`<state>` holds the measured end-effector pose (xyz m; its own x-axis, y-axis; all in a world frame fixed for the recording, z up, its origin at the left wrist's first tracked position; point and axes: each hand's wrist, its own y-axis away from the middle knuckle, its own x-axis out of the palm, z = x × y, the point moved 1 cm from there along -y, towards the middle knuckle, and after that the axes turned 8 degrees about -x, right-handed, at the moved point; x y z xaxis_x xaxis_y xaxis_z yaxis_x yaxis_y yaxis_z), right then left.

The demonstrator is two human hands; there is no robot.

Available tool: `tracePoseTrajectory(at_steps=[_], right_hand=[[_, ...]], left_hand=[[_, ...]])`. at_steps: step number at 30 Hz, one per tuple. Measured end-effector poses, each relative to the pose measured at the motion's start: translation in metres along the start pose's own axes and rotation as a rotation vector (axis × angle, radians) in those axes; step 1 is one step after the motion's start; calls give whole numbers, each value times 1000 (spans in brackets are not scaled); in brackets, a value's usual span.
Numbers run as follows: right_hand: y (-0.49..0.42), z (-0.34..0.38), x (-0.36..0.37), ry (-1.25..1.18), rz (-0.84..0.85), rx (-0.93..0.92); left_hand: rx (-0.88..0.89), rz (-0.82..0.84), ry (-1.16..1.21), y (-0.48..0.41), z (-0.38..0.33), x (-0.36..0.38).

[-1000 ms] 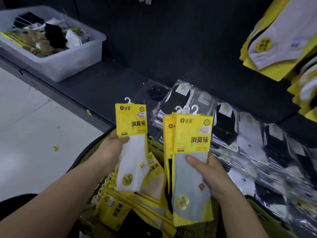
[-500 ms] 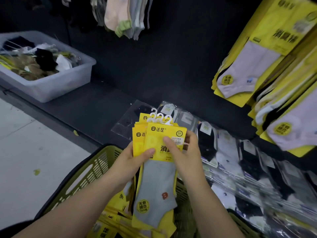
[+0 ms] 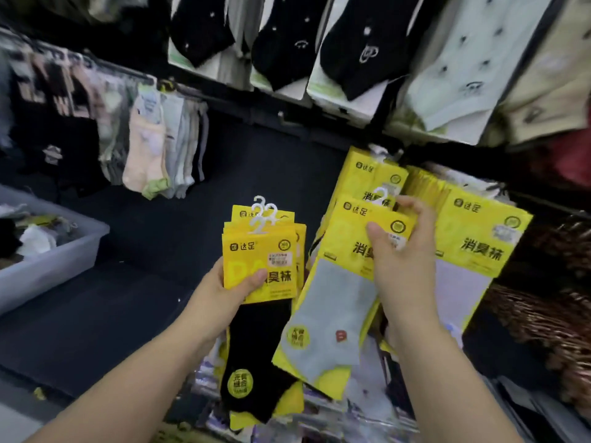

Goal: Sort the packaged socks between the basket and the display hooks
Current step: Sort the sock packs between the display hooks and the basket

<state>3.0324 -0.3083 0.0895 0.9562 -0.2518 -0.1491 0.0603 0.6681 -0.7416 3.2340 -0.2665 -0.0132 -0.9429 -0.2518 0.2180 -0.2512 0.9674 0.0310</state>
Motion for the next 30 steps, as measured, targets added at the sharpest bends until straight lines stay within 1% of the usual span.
tracePoseTrajectory(at_steps=[3,7,11,13,16,18,20,21,22,24,26,28,30], right_hand=[[-37,6,0,111,-106,-51],[-74,-4,10,138,-122,31],[-90,-23,22,87,-55,130],[-95,-30,25,108,-38,167],[-102,-29,23,206,11,188],[-98,-23,20,316,82,183],[-84,-15,17,460,135,133],[-73,-11,16,491,144,86],[-61,-8,15,476,161,36],[-36,-3,17,340,253,-23],[-16,2,21,186,339,33],[-6,3,23,120,330,80],[-7,2,20,113,303,127]], left_hand=[[15,-17,-41,-9,-16,-4],[-20,-14,-66,-10,-22,-13],[-45,0,-88,-7,-25,-18],[-49,12,-98,-7,-27,-15],[-53,40,-89,-6,-32,-7],[-48,50,-78,-6,-35,0],[-43,63,-58,-7,-38,6],[-41,73,-41,-7,-39,9],[-38,84,-21,-8,-39,13],[-24,103,19,-8,-39,22],[-9,123,61,-7,-38,33],[5,134,102,-6,-35,45],[4,134,118,-5,-32,52]])
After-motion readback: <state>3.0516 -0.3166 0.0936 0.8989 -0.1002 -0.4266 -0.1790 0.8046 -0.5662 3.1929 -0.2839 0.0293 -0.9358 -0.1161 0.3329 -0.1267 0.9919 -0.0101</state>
